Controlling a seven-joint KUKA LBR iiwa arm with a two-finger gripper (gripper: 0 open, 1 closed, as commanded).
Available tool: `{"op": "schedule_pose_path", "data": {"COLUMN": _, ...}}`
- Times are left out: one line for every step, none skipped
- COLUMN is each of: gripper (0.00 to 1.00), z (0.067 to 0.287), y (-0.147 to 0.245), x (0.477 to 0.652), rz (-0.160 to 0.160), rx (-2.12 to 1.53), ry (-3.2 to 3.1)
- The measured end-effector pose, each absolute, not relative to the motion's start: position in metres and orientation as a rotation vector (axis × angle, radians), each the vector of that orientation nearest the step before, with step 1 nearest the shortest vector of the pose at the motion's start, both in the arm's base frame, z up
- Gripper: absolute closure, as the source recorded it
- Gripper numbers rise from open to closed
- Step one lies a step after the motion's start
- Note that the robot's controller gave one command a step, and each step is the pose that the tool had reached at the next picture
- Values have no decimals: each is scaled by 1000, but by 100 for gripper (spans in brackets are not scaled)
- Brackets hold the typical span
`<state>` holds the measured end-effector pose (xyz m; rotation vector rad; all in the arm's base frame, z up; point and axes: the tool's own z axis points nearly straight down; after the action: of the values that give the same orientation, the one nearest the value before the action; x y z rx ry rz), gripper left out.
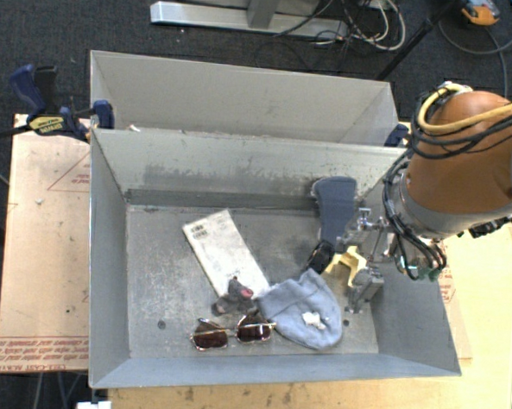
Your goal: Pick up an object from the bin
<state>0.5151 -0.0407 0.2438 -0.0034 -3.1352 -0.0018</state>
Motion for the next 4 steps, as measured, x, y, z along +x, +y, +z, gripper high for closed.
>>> {"op": "schedule_pose_path", "data": {"gripper": 0, "z": 247, "y": -41, "x": 517, "rz": -1, "rx": -2, "ry": -3143}}
{"op": "schedule_pose_path", "data": {"gripper": 0, "z": 203, "y": -43, "x": 540, "rz": 1, "rx": 71, "ry": -3152}}
{"op": "schedule_pose_path", "data": {"gripper": 0, "z": 187, "y": -43, "x": 543, "rz": 1, "rx": 100, "ry": -3150}}
{"op": "schedule_pose_path", "data": {"gripper": 0, "z": 128, "y": -43, "x": 529, "rz": -4, "rx": 389, "ry": -3116}}
